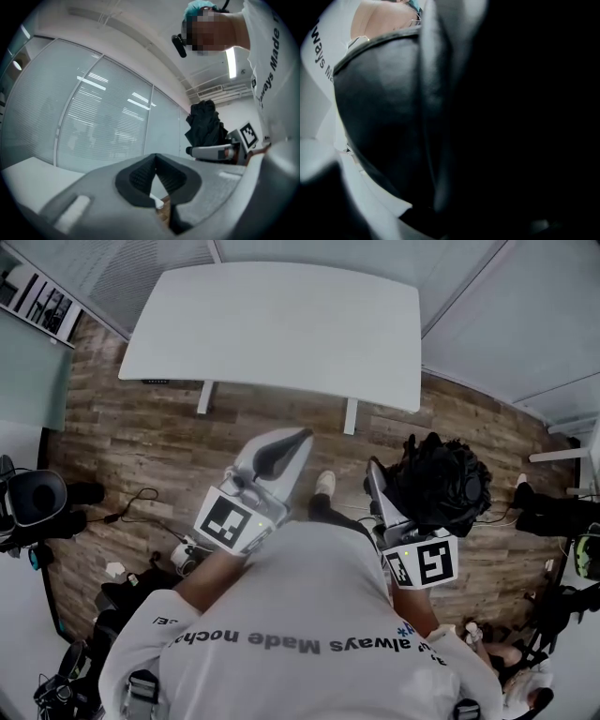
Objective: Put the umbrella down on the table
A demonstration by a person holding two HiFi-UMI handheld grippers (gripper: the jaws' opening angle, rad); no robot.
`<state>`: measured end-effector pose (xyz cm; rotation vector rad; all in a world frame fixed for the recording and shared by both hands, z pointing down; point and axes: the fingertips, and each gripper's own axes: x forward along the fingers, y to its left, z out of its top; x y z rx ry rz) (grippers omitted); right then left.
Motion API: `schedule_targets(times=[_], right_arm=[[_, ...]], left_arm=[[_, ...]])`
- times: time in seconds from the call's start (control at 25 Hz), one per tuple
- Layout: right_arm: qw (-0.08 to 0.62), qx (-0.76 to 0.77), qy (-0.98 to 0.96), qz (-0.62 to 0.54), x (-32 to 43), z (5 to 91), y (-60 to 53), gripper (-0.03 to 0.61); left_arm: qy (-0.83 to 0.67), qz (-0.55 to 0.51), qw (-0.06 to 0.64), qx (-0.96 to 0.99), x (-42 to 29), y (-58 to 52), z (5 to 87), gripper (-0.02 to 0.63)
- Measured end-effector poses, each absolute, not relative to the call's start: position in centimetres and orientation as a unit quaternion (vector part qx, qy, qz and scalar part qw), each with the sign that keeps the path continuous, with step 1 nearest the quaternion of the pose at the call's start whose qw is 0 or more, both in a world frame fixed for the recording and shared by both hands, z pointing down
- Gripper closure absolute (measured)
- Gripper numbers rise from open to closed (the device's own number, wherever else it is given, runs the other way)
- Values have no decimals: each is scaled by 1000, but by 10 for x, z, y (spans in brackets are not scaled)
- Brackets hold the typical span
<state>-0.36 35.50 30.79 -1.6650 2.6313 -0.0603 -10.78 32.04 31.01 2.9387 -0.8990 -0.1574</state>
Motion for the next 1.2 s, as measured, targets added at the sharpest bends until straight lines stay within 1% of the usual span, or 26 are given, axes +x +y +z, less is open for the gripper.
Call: schedule_targets(times=[0.28, 0.56, 0.76, 1.2], right_arm=[[20, -530, 848, -18, 67, 301, 288, 347], [18, -527, 850, -19, 116, 304, 245, 347], [14, -524, 851, -32, 127, 315, 212, 347], [7, -520, 853, -47, 122, 332, 110, 347]], left_arm=[[-295, -50, 25, 954, -37, 253, 302, 611], [-297, -44, 16, 954, 11, 208, 302, 611], [-305, -39, 30, 951, 19, 173, 314, 611], [-301, -45, 43, 952, 24, 76, 330, 611]])
